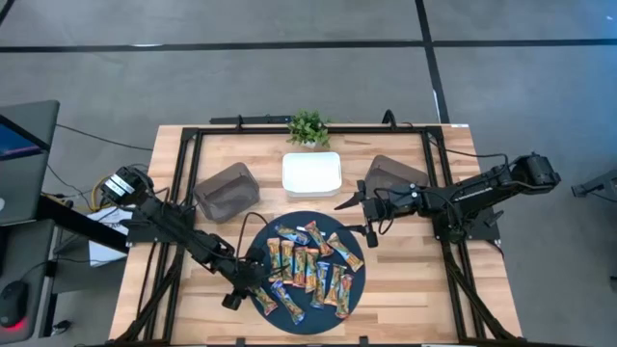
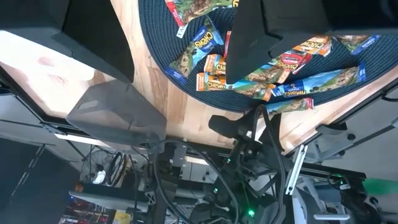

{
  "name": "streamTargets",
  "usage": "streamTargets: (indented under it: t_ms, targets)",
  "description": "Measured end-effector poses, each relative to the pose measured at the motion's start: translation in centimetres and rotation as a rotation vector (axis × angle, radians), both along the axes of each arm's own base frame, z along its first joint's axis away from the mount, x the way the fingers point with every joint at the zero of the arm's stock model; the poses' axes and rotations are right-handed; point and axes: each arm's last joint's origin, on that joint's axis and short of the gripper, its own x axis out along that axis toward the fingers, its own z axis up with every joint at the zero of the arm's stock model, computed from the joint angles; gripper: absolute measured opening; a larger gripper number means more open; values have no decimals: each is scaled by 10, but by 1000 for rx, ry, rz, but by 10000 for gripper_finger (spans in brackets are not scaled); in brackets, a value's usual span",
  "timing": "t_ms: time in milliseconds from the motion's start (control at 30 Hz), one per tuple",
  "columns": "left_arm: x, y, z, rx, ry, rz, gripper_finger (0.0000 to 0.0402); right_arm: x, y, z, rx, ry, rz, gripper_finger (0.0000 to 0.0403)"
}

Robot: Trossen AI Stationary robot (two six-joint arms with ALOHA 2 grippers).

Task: Pick and place Granola Bars by type
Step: Put the red granola bar into the white bin

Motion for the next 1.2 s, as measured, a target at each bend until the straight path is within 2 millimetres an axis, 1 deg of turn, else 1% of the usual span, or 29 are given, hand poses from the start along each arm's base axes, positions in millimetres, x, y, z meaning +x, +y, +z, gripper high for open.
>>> streamTargets:
  t_ms: [233,367,500,600,867,933,1000,1100,1200]
  targets:
    - [-1,0,0,-6,21,-7,101,0,0,0,0,1,0,249]
    - [-1,0,0,-18,25,-16,72,0,0,0,0,0,0,249]
    - [-1,0,0,-12,18,-20,66,0,0,0,0,1,0,249]
    - [2,-2,4,22,2,-31,66,0,0,0,0,1,0,249]
    - [19,-12,31,110,-62,-97,57,0,0,-1,0,5,0,249]
    - [23,-13,37,151,-85,-108,55,0,0,-1,0,7,0,249]
    - [26,-13,43,228,-119,-109,55,0,0,-1,0,7,0,249]
    - [30,-9,49,389,-175,-79,56,0,0,-1,0,7,0,249]
    - [36,0,54,592,-231,0,56,0,0,-1,0,7,0,249]
